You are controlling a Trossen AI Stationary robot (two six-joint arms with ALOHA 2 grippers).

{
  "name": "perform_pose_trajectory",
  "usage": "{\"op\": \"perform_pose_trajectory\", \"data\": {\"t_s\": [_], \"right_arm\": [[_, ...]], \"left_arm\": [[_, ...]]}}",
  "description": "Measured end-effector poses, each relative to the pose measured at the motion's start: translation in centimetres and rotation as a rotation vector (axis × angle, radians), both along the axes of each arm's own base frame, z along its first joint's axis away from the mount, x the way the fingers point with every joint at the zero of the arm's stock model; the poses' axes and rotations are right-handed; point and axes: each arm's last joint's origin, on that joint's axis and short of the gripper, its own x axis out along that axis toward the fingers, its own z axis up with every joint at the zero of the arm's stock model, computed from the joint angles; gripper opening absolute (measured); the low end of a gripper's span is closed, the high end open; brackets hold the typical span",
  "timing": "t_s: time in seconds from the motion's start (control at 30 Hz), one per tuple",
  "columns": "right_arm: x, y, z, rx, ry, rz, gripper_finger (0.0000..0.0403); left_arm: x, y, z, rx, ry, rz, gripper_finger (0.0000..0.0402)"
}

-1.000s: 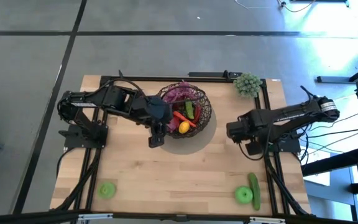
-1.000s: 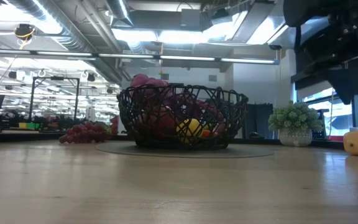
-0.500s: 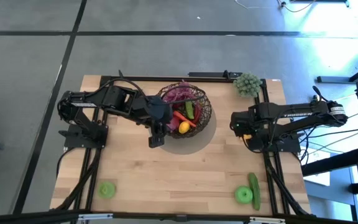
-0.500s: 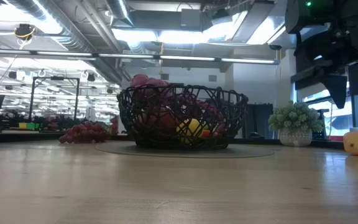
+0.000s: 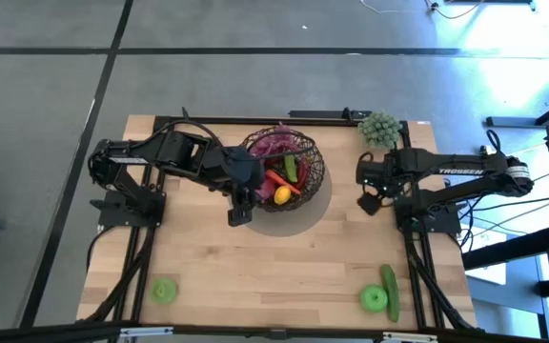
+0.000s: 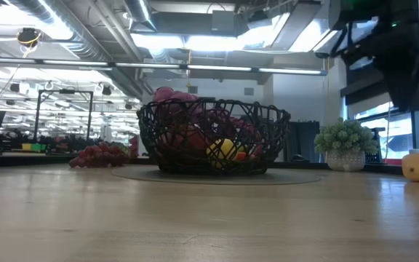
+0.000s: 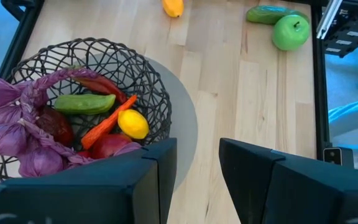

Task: Build produce basket
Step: Put the lemon into the wire basket

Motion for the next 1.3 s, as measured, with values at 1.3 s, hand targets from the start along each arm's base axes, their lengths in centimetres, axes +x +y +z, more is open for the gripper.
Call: {"op": "perform_pose_trajectory", "data": {"t_s": [1.3], "right_arm": [[-1.5, 0.3, -8.4, 0.034, 0.028, -1.793, 0.0306]], "left_arm": [[0.0, 0.0, 0.0, 0.0, 0.0, 0.0, 0.011]]}}
